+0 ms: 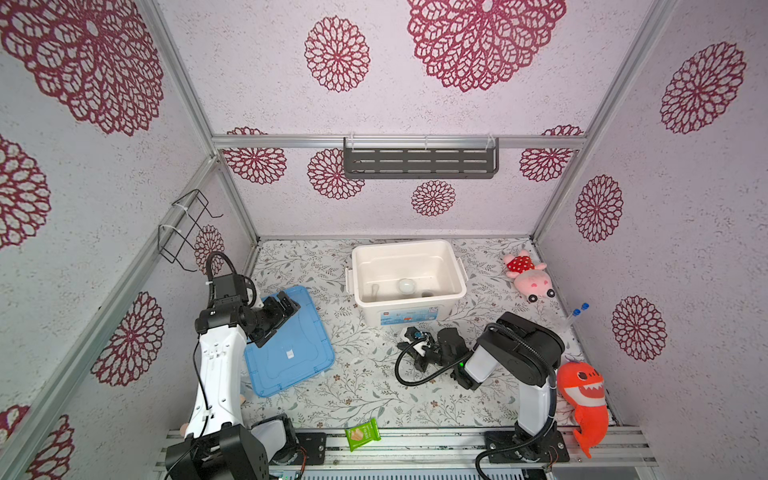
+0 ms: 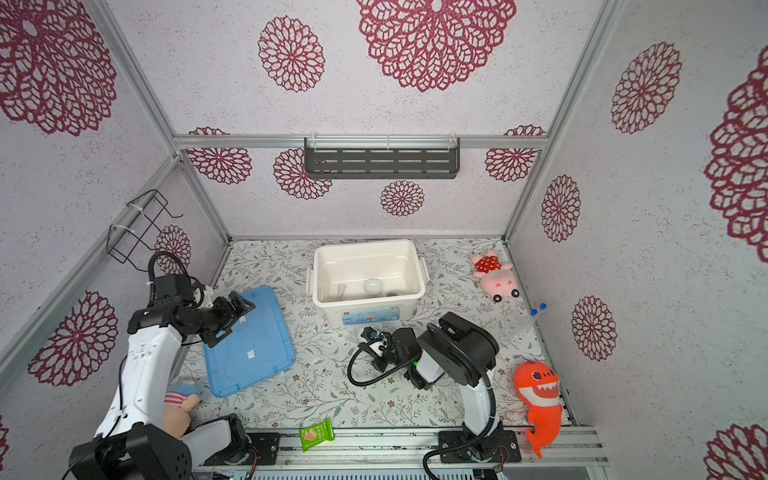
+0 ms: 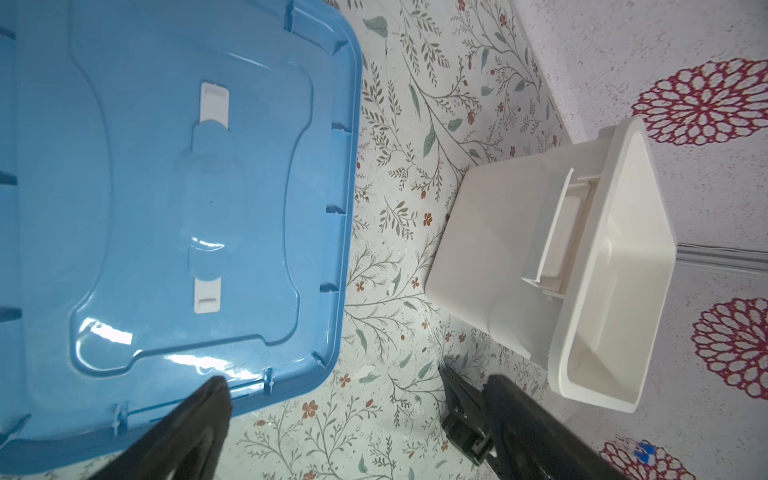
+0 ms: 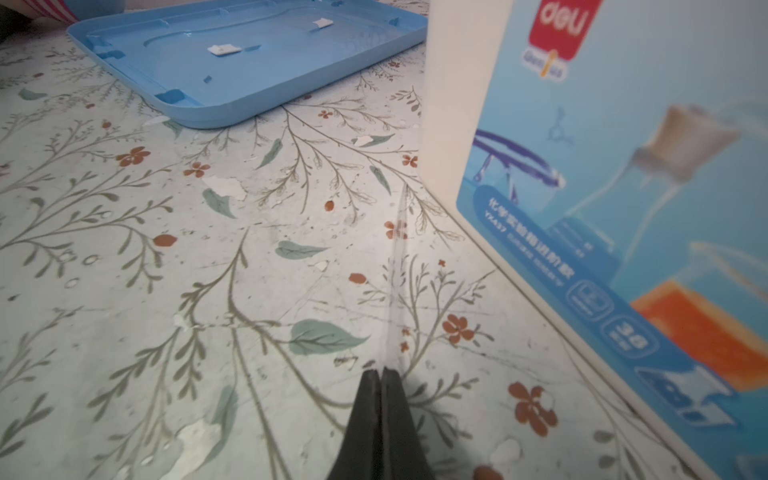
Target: Organize the chemistry lab equipment
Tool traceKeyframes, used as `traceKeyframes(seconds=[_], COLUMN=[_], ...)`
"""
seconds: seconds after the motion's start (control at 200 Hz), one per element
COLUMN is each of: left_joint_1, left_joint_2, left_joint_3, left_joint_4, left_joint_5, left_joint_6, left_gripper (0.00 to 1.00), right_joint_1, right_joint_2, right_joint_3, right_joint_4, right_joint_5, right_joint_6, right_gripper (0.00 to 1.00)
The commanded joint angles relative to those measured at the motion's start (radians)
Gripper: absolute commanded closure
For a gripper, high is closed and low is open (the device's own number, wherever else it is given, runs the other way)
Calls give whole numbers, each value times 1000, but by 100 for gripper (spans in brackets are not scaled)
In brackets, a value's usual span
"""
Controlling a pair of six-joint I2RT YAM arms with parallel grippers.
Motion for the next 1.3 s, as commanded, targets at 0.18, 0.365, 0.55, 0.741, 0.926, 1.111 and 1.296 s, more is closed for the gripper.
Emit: traceKeyframes(seconds=[0.18,0.365,0.55,0.741,0.926,1.111,1.296], left_joint_1=[8,8,8,8,9,16,24], left_joint_2=[11,14,-27,-2,-27,-110,-85], left_joint_3=[86,116,151,182,160,90,84], left_joint_4=[-57,-62,-58,-116,-145,-132,-206], left_joint_5=[-66,-75,-114,-155,-301,-368,-352], left_joint_6=[74,74,93,100,52,16,6], left_gripper=[1,1,1,1,2,3,3], right_joint_1=[93,109,93,-10,-137,-220,-300], right_joint_2=[-269,-410,-494,-483,-426,-333,-243], right_joint_3=[-11,74,300,550,720,875,1046], right_joint_4=[-243,-401,-667,-885,-1056,-1248,-1500], right_joint_5=[-22,-30,-44,-147,-81,-11,18], right_joint_6=[-5,-53,-86,-82,-134,-225,-343], right_gripper=[95,95,95,95,95,95,95])
